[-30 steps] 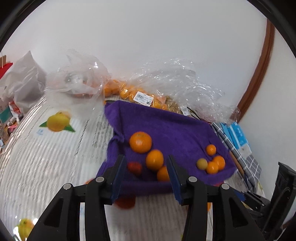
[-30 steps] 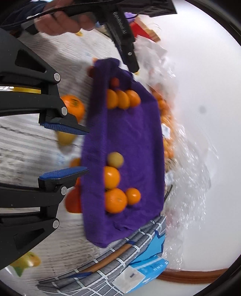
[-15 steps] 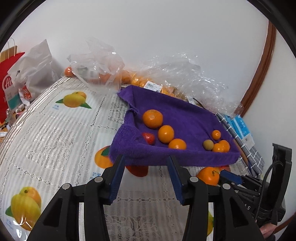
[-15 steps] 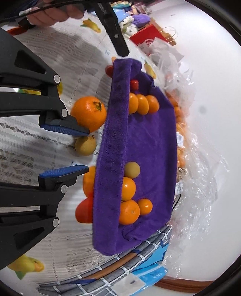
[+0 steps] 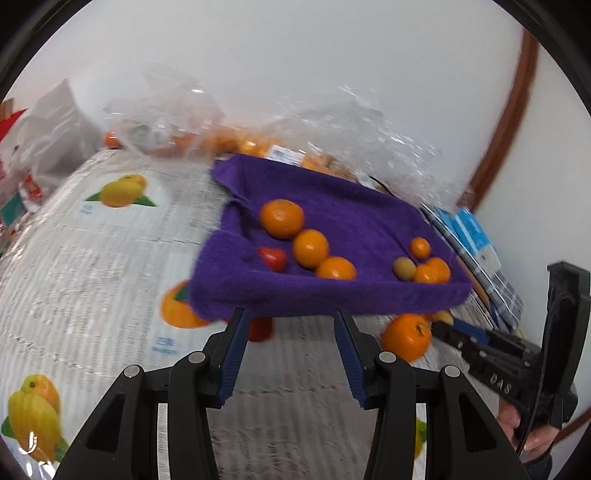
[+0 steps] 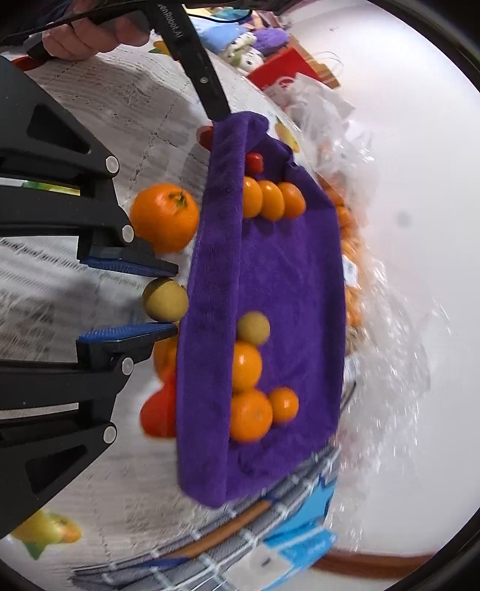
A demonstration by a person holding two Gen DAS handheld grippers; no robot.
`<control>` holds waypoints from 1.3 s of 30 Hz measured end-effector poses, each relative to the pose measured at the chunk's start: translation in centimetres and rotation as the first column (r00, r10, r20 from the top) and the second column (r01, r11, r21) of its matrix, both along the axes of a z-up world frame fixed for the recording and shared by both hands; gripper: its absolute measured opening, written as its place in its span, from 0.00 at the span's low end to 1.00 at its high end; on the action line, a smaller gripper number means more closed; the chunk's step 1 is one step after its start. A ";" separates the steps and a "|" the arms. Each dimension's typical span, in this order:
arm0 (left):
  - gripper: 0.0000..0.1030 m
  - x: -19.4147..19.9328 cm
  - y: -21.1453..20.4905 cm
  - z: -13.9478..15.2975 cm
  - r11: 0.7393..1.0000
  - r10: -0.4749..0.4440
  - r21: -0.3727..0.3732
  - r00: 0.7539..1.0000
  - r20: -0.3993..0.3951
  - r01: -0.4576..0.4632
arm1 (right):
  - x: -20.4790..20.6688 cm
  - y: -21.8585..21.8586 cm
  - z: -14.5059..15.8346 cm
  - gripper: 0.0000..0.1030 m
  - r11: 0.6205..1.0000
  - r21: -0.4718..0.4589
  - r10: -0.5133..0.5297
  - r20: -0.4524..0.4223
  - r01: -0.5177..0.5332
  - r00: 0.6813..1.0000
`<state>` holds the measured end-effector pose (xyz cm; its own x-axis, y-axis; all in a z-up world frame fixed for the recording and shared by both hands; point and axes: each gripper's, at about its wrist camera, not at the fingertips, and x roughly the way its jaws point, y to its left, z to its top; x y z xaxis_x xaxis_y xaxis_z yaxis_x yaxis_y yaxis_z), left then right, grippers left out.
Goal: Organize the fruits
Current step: 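Grasp another brown kiwi with the right tool while the left tool withdraws, then grasp a large orange with the left tool while the right tool holds the kiwi, then carry the held kiwi and orange up and over the purple towel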
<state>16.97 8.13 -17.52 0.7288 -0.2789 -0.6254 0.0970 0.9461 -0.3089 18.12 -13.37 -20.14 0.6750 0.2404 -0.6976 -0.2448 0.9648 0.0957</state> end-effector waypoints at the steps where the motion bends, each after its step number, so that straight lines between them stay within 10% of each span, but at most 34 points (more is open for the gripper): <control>1: 0.44 0.0 -0.4 0.0 1.000 -0.018 0.003 1.000 -0.004 0.018 | -0.5 -0.6 0.2 0.24 0.999 -0.021 -0.029 0.012 0.029 0.999; 7: 0.45 0.0 -6.0 0.1 0.981 -0.195 -0.007 0.980 -0.026 0.195 | -3.9 -4.1 0.2 0.24 0.995 -0.052 -0.086 0.032 0.087 0.996; 19: 0.39 2.0 -11.1 -1.2 0.978 -0.133 0.148 0.986 -0.100 0.146 | -7.2 -7.0 0.6 0.24 0.992 -0.014 -0.124 0.056 0.125 0.991; 39: 0.39 -0.6 -3.2 5.2 0.997 0.019 0.077 1.000 -0.022 -0.017 | -4.6 -7.0 4.6 0.24 0.991 0.042 -0.132 0.080 0.128 0.988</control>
<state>16.34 4.98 -12.30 0.7187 -0.2166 -0.6607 0.0738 0.9686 -0.2373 13.49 -20.38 -15.54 0.7568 0.1714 -0.6308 -0.1260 0.9852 0.1166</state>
